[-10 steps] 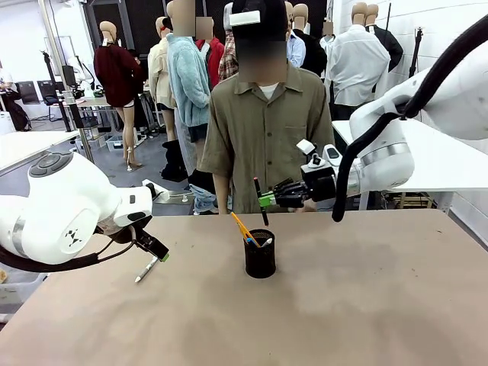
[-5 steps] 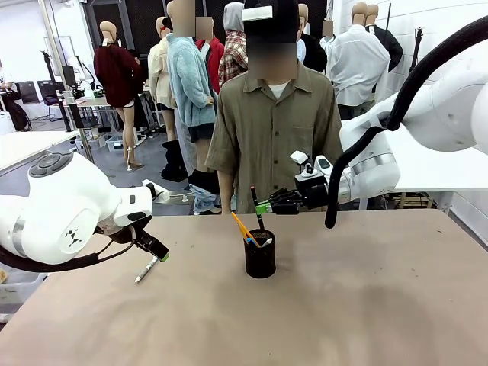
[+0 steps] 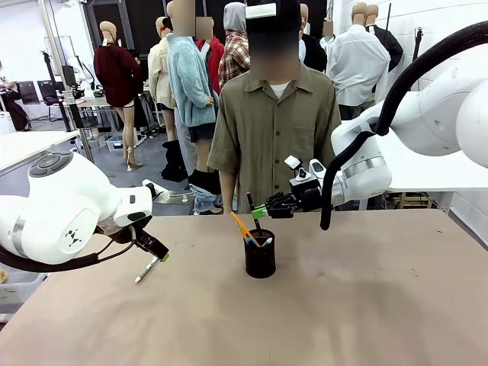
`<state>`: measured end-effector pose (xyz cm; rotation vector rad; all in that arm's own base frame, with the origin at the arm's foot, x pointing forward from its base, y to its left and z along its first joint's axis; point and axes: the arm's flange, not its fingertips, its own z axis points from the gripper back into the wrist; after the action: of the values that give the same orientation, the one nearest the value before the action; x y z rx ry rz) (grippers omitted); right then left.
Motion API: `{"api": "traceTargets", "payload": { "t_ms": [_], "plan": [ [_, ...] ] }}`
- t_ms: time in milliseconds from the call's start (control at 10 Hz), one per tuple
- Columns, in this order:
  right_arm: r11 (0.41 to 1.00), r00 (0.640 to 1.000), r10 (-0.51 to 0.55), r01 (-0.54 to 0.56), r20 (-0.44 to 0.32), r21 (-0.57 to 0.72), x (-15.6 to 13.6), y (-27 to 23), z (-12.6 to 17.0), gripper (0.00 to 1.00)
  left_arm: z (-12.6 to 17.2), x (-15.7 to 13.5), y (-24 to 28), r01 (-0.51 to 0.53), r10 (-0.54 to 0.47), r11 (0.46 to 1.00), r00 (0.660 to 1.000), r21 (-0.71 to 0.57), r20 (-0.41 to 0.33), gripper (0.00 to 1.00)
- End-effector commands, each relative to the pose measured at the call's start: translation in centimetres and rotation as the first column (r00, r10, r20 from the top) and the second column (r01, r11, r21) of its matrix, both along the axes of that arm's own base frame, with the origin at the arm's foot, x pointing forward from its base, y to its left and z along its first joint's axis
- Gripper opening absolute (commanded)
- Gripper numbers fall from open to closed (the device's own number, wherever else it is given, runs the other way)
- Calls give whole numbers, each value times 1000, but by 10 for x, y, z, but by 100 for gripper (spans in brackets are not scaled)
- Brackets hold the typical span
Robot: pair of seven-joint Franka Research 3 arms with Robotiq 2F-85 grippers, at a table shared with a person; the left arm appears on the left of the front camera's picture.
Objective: Place the pens into the pen holder.
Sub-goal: Pick up a writing instrument from the table and place it into the Pen holder.
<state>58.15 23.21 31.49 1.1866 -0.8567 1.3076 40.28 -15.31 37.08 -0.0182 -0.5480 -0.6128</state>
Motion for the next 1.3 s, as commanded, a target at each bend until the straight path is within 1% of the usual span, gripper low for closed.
{"api": "traceTargets", "payload": {
  "t_ms": [0, 100, 300, 400, 500, 600, 800, 900, 1000, 1100, 1200],
  "plan": [
    [999, 1000, 15, -16, -10, -51, 8, 7, -3, 3, 1, 0, 2, -4, 4, 1000, 1000, -4, 0, 100],
    [999, 1000, 17, -17, -10, -50, 9, 6, -6, 18, 1, 0, 2, -4, 4, 1000, 1000, -4, 0, 100],
    [999, 1000, 23, -23, -3, -45, 7, 5, -8, 56, 1, 0, 2, -4, 4, 1000, 1000, -4, 0, 100],
    [999, 999, 41, -40, 21, -35, 0, 1, -5, 74, 1, 0, 2, -4, 4, 1000, 1000, -4, 0, 100],
    [999, 999, 44, -44, 30, -9, -5, -6, -2, 78, 1, 0, 2, -4, 4, 1000, 1000, -4, 0, 100],
    [999, 998, 40, -41, 44, 17, -10, -18, 1, 78, 1, 0, 2, -4, 4, 1000, 1000, -4, 0, 100],
    [999, 998, -27, 24, 50, 48, -19, -56, 10, 78, 1, 0, 2, -4, 4, 1000, 1000, -4, 0, 100],
    [995, 996, -84, 83, 35, 49, -26, -83, 20, 78, 1, 0, 2, -4, 4, 1000, 1000, -4, 0, 100],
    [984, 983, -179, 179, -33, 8, -35, -104, 30, 78, 1, 0, 2, -4, 4, 1000, 1000, -4, 0, 100],
    [971, 969, -237, 235, -69, -35, -46, -124, 42, 78, 1, 0, 2, -4, 4, 1000, 1000, -4, 0, 100],
    [949, 942, -307, 293, -134, -114, -56, -140, 54, 78, 1, 0, 2, -4, 4, 1000, 1000, -4, 0, 100]
  ]
}}
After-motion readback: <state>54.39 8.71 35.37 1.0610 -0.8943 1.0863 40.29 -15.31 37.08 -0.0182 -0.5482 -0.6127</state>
